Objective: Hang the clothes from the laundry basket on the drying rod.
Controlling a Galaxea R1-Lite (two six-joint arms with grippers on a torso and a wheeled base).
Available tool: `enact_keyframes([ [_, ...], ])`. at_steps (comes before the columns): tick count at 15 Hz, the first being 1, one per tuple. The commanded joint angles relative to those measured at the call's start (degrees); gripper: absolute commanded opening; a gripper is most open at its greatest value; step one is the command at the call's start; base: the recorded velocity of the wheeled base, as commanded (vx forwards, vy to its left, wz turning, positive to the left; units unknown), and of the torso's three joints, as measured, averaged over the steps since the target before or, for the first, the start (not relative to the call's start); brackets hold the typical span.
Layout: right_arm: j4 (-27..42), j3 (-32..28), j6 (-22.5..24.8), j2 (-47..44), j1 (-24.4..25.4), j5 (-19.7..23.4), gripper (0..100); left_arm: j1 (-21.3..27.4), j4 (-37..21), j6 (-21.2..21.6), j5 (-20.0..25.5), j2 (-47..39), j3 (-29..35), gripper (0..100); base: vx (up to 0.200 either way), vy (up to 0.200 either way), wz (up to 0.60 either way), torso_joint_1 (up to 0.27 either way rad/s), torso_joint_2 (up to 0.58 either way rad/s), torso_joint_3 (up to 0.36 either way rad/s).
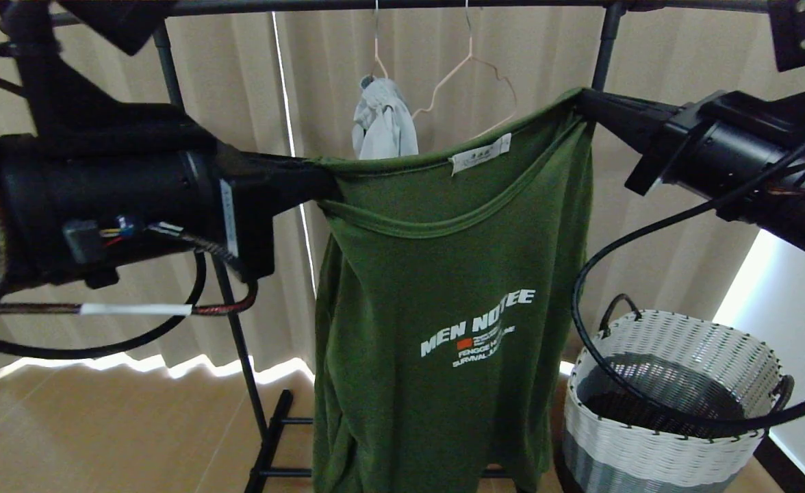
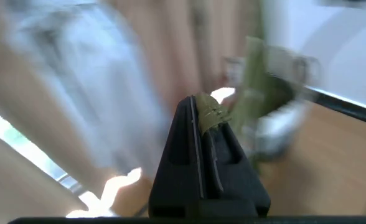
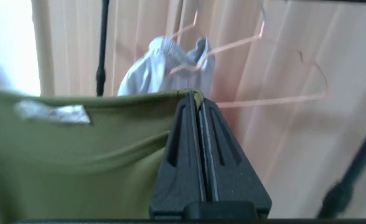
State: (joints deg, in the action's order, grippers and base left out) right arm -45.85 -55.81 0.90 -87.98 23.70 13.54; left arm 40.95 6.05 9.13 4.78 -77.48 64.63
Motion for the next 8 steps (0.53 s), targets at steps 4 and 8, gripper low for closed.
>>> enact_keyframes([
  [4, -0.12, -1.32, 0.06, -3.87, 0.03, -0.01, 0, 2.38, 0.19, 0.19, 0.85, 5.24, -3.11, 0, 0.0, 0.0, 0.0, 0.0, 0.0, 0.0],
  [8, -0.03, -1.14, 0.06, -2.11, 0.03, -0.36, 0, 1.94, 0.19, 2.91, 0.32, 4.8, -3.29, 0, 0.0, 0.0, 0.0, 0.0, 0.0, 0.0],
])
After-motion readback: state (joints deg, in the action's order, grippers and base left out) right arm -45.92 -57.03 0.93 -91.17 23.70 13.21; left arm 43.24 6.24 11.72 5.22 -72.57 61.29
